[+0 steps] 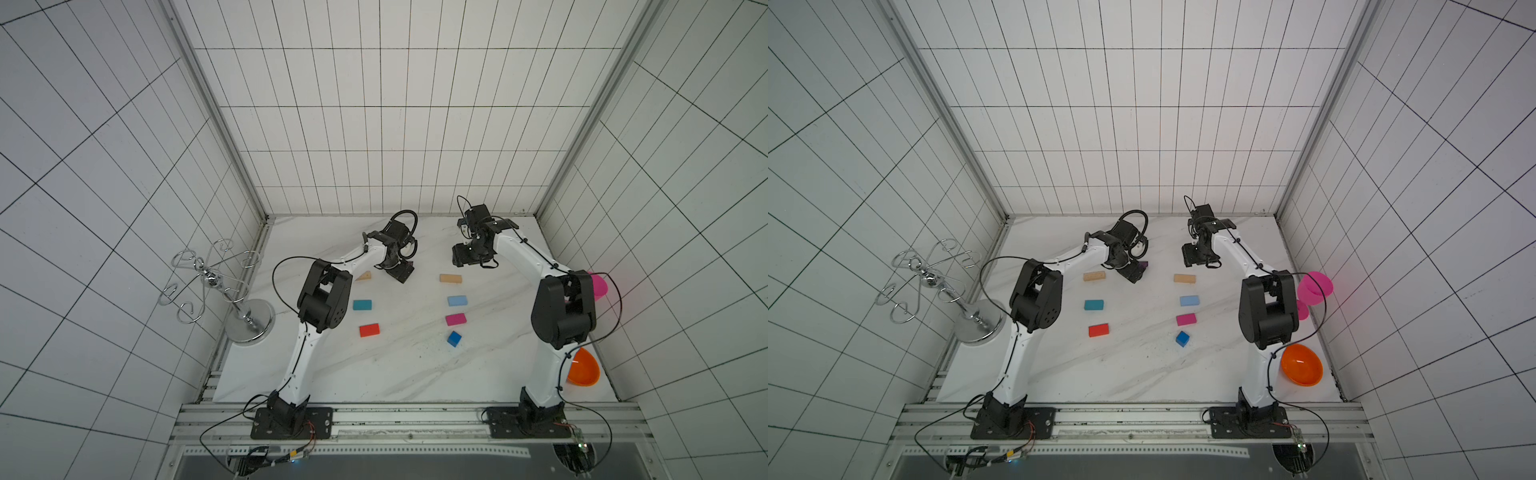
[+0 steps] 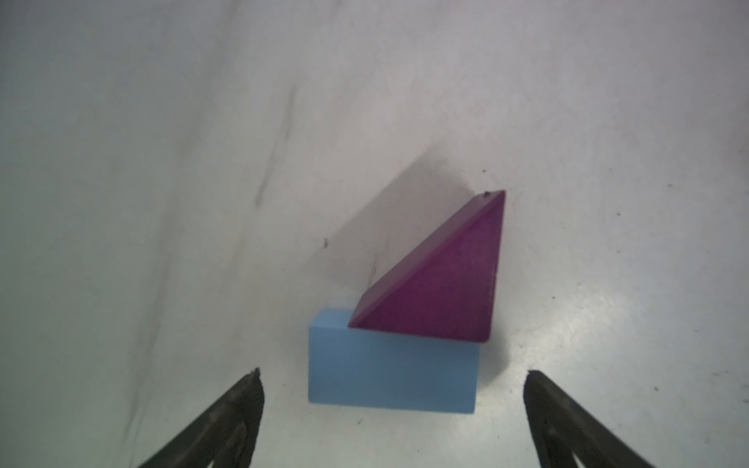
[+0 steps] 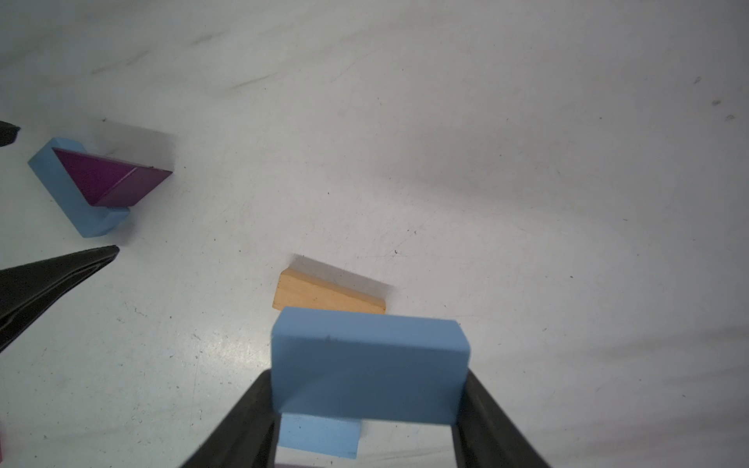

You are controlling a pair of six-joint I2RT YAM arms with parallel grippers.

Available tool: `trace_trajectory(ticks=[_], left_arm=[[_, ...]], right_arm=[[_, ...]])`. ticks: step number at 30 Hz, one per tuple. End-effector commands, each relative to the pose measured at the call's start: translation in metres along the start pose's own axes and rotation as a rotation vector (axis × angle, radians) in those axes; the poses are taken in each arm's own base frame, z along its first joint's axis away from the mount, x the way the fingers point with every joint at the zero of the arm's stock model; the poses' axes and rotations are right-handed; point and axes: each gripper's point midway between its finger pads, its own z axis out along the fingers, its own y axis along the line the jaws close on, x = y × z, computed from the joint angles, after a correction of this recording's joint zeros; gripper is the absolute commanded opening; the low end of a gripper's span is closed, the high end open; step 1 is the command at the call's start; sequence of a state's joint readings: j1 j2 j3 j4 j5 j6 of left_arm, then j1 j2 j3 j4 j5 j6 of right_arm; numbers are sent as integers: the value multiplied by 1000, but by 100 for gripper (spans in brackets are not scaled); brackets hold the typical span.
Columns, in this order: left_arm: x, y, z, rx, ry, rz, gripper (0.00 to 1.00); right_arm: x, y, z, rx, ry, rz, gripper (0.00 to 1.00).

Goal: Assemble a heart with building blocks
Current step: Assemble the building block at the center of the board.

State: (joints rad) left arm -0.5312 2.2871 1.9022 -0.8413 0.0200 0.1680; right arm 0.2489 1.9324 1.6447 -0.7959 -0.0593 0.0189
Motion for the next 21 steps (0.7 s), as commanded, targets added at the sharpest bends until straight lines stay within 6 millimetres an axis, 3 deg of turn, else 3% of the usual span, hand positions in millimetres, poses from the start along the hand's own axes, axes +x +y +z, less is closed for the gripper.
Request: trace_trajectory(ticks=[1,5,8,14,21], left_arm=[[-32,27,-75,-51,-175,-48,98],[-28,65,-130,-37,-308,-258,98],[-2,96,-142,-36,-345,-484,98],[58,92,-134,-72,-311,-588,98],[80,83,-136,-57,-286,-614,98]], right_arm=[[-3,7,-17,-13,-24,-42,49],[8,40,-3,-39,20,-227,49],[22,61,22,-26,98,-352,46],[7,90,47,-37,121,-443,44],[2,106,72,-14,185,-551,44]])
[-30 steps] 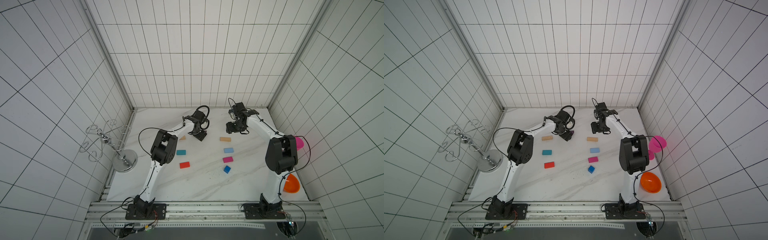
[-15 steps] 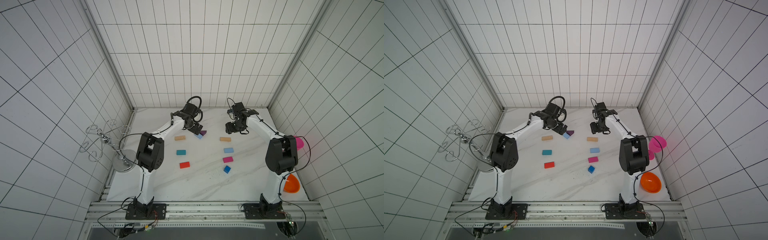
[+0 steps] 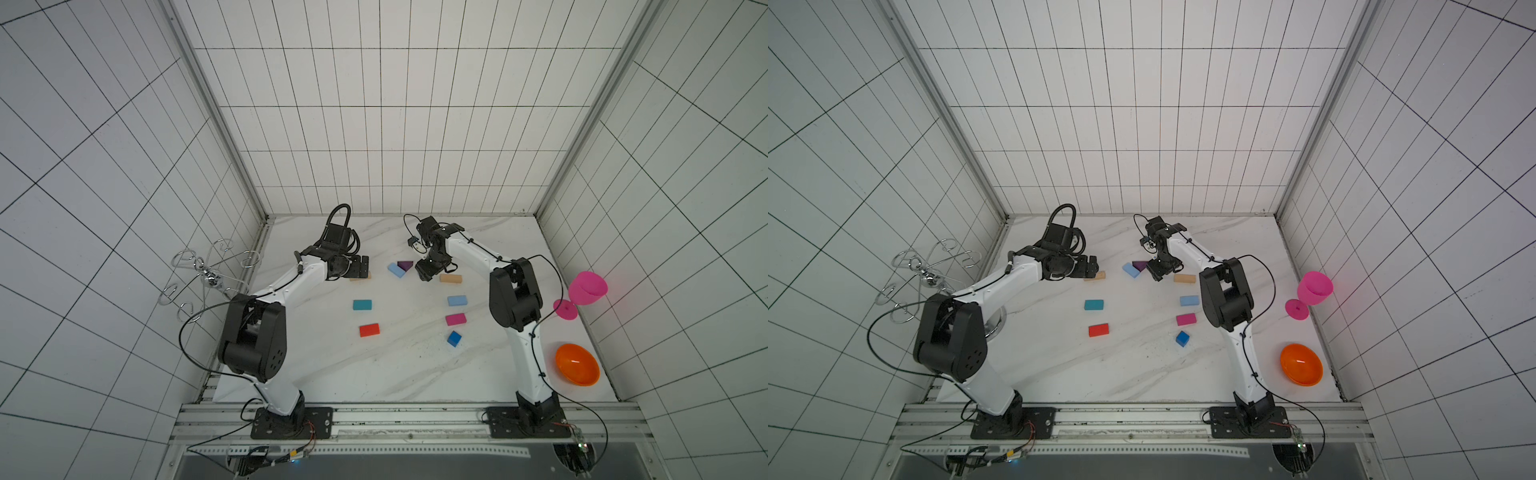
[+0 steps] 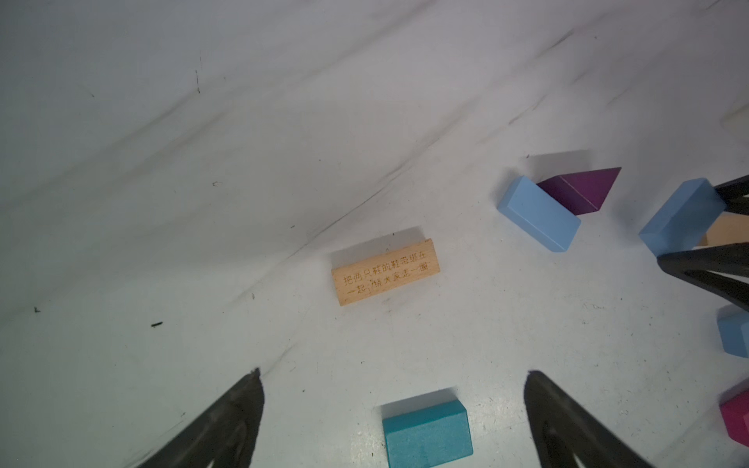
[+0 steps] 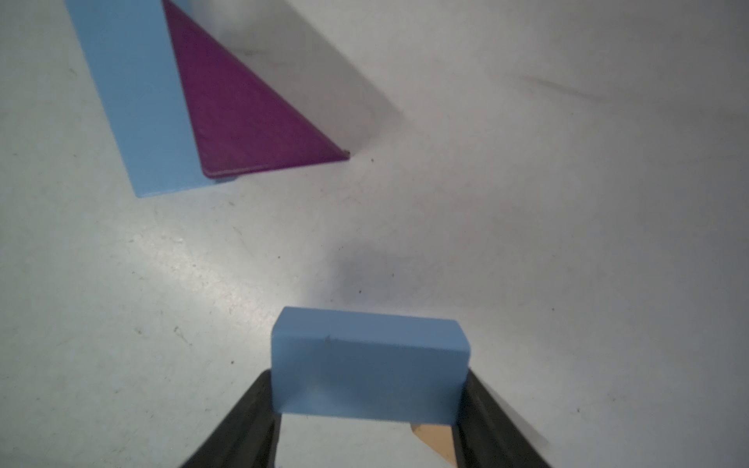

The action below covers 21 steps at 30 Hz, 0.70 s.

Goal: Assemble a heart with building blocks
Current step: Assemble the building block at the center of the board.

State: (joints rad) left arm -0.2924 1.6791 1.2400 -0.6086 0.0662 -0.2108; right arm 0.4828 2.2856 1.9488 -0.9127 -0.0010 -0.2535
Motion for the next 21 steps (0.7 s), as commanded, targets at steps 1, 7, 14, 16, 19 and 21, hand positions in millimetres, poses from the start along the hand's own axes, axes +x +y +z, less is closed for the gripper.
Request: trace_trajectory(ticks=[1,7,14,16,19,21], left_arm=[[-17,-5,-21,29,-88,-42,98],[-13,-6,-23,40,-87,-47,98],[-8,-5,-18,38,-75,-44,98],[-7,-4,-17,35,-72,-42,98],[-6,-4,-15,35,-69,-40,98],[-6,-4,-15,35,-67,-39,98]], right_arm=[[-3,2,-6,14,26,-62,44],[-7,9,4,-22,21,-113,46],[-17,19,8,-74,-4,-139,47],[-19,20,9,-77,-6,-137,47],[-20,20,13,-78,-4,-132,47],[-21,22,16,-85,-4,-131,47]])
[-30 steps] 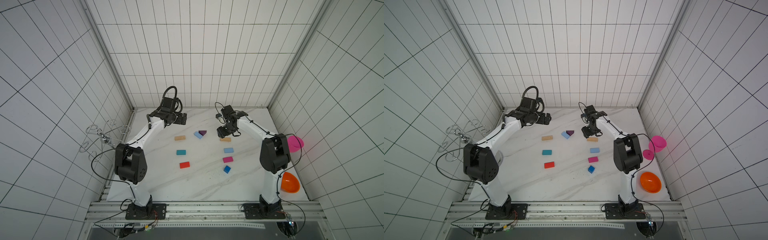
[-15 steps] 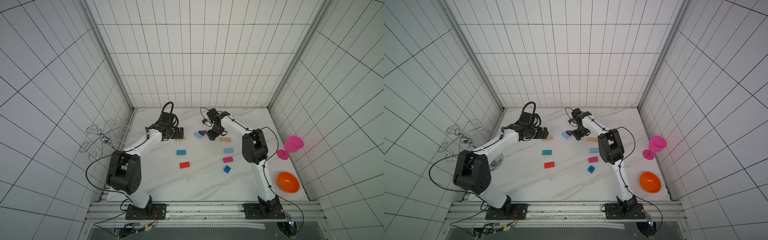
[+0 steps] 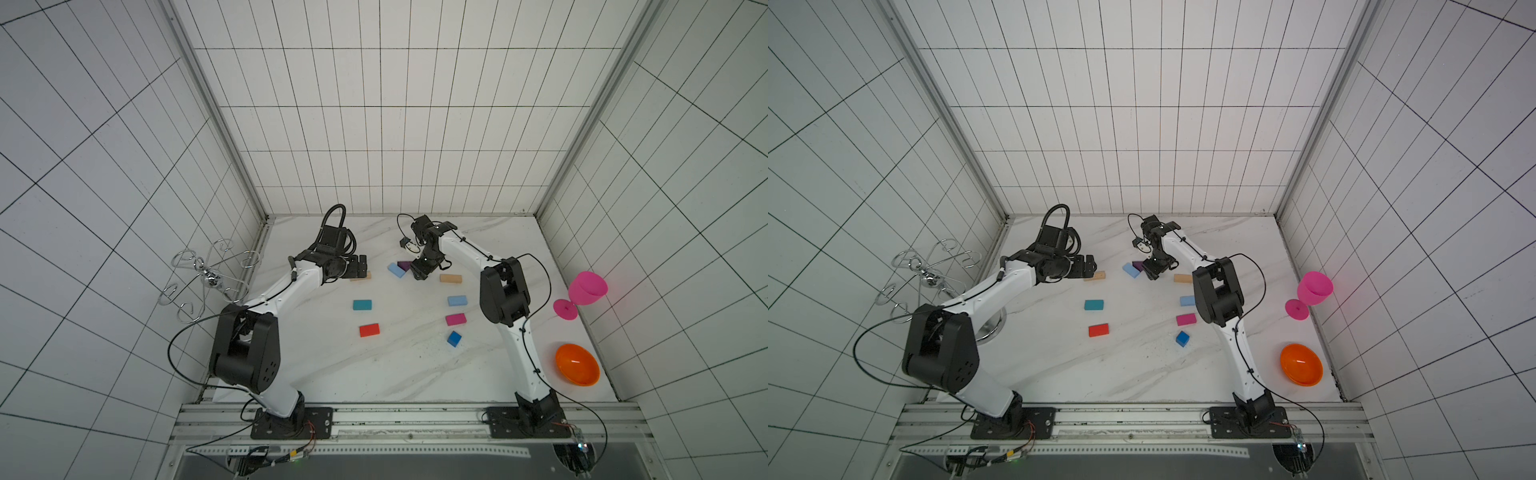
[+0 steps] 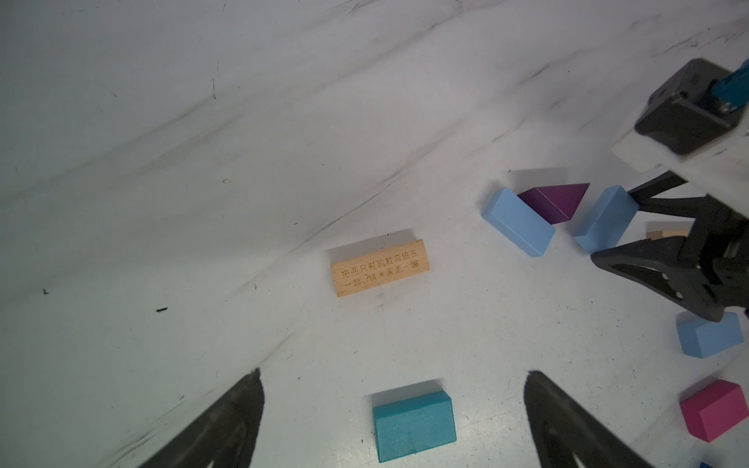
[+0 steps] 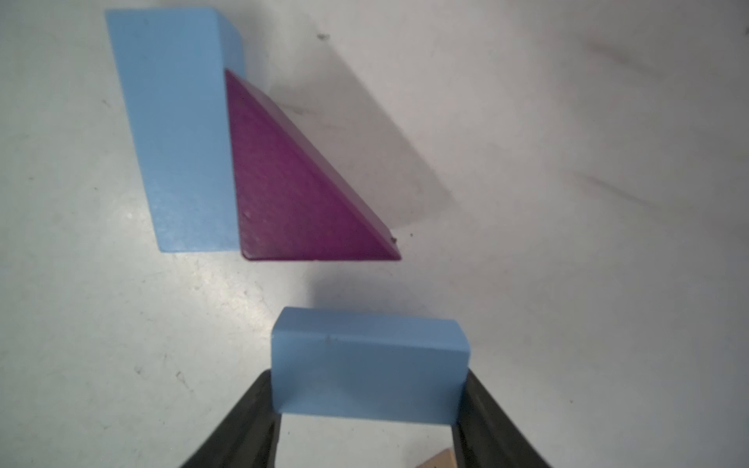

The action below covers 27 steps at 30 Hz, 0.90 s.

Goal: Assemble a heart with building blocks
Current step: Assemble the building block at the center of the board.

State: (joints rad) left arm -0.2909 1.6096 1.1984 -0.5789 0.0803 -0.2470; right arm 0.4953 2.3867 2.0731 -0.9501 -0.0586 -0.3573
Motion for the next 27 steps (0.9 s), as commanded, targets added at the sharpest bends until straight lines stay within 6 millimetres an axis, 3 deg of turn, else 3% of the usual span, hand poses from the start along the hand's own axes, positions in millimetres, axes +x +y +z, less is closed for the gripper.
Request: trace_trajectory(ticks=[1,27], left_arm=[[-2,0,2,8,-14,-5,98],[3,3,2,-6,-11,0,98]], right_arm=[[-6,9,2,-26,-1,-14,47],[-20,9,11,-30,-33,4,48]])
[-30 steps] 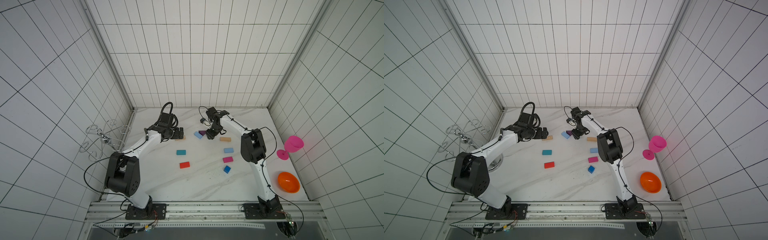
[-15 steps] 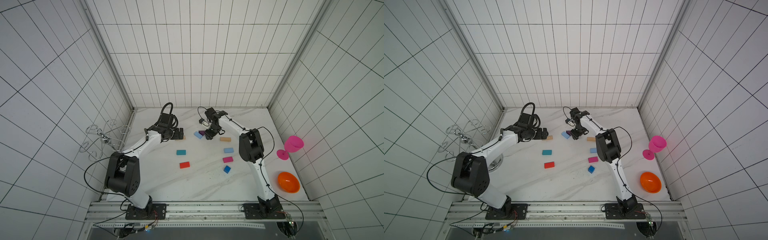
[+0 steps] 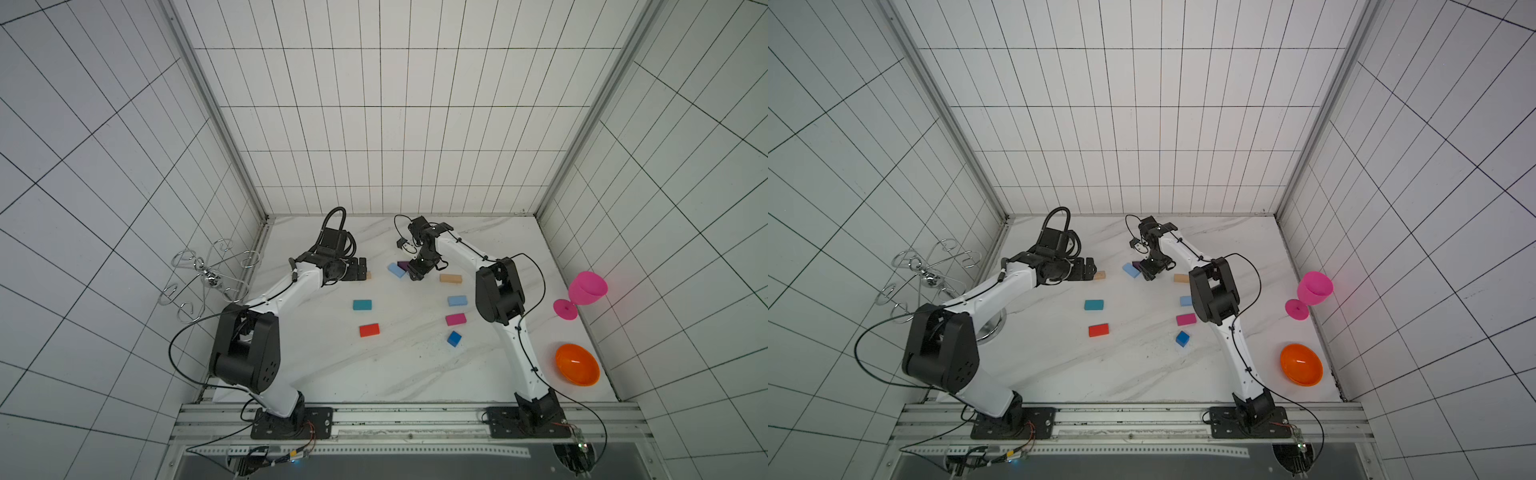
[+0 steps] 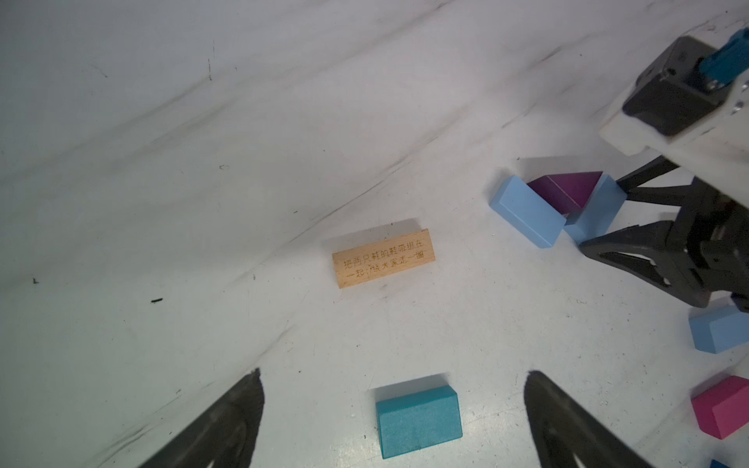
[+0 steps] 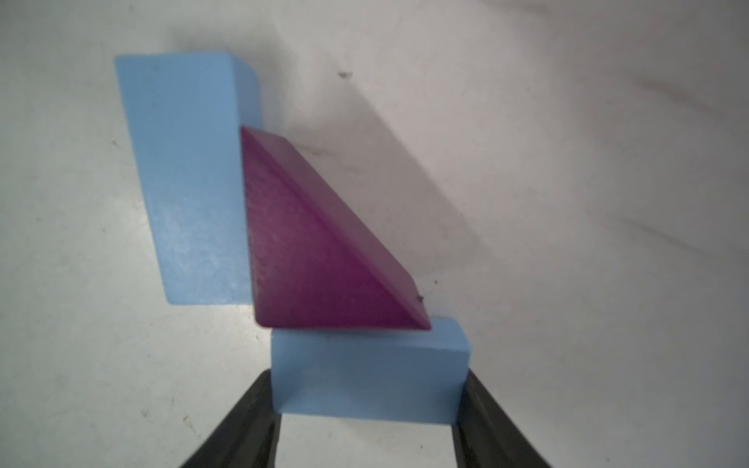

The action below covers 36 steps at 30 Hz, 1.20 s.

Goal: Assemble a heart with building blocks
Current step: Assemble the building block at the center of the board.

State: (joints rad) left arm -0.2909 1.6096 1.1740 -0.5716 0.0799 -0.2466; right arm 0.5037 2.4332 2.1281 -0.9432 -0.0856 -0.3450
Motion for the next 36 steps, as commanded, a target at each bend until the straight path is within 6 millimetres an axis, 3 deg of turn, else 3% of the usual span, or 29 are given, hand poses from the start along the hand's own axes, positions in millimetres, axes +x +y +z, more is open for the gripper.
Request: trace_trajectory(ticks=[1,36], left_arm=[[-5,1,-2,-2,-28,1,98],[-2,2,2,0,-20,9,98]], right_arm=[[-7,4,2,-8,-9,1,48],[0,-4,19,38,29,26,56]])
